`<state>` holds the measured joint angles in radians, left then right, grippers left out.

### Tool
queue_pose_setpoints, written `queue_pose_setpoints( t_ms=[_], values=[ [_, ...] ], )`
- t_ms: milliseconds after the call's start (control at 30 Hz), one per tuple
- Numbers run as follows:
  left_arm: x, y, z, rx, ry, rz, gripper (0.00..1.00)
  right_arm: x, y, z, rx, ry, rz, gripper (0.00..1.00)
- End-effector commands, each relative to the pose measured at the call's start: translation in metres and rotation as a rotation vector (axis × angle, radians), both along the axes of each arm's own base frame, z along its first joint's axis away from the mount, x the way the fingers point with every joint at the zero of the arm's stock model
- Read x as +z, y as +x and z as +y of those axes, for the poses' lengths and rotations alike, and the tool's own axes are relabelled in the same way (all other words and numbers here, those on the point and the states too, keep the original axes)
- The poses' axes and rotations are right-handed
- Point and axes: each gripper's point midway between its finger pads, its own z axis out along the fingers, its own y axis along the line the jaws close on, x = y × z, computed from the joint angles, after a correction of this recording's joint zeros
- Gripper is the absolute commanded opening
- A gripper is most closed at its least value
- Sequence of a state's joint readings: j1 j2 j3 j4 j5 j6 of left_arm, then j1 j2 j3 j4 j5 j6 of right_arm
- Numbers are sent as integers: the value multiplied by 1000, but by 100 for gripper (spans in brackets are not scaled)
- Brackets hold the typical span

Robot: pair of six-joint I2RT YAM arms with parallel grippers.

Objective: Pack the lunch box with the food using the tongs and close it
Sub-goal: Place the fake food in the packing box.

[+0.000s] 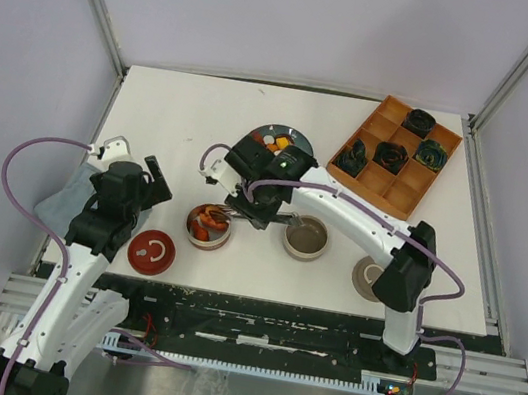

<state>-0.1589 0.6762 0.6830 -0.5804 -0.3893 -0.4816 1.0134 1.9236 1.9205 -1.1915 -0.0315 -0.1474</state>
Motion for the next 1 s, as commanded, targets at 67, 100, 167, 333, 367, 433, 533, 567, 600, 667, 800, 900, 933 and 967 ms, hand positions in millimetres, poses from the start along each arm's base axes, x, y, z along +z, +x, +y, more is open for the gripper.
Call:
queue_pose_setpoints(
  t_ms=[67, 100, 167, 333, 367, 433, 533, 567, 600, 667, 800, 900, 933, 967],
  values=[
    [10, 7, 0, 6, -6, -46, 100, 15, 3, 14, 30, 18, -67, 39],
    [10, 7, 0, 6, -6, -45, 100, 14, 2, 15, 32, 16, -69, 39],
    [11, 7, 0, 4, -7, -45, 100, 12, 1, 20, 35, 15, -75, 39],
    [10, 7, -1, 2, -8, -46, 100, 3, 1, 28, 39, -15, -99, 39],
    [10, 7, -1, 2, -8, -45, 100, 2, 2, 30, 41, -21, -107, 40],
    [10, 7, -1, 1, -8, -45, 100, 1, 3, 32, 38, -26, -115, 40],
    [10, 7, 0, 3, -8, -44, 100, -2, 6, 35, 36, -36, -133, 40],
    [10, 7, -1, 2, -8, -43, 100, -3, 8, 35, 33, -42, -142, 40],
    [10, 7, -1, 2, -8, -44, 100, -4, 8, 35, 34, -47, -146, 40],
    [11, 7, -1, 2, -8, -47, 100, -6, 10, 34, 36, -61, -159, 40],
    [11, 7, -1, 2, -8, -46, 100, -10, 16, 32, 24, -90, -197, 42],
    [11, 7, 0, 4, -7, -47, 100, -12, 17, 32, 24, -98, -201, 43],
    [11, 7, 0, 4, -7, -47, 100, -14, 16, 32, 29, -100, -197, 43],
    [11, 7, 0, 4, -7, -47, 100, -15, 16, 32, 32, -104, -195, 44]
  ],
)
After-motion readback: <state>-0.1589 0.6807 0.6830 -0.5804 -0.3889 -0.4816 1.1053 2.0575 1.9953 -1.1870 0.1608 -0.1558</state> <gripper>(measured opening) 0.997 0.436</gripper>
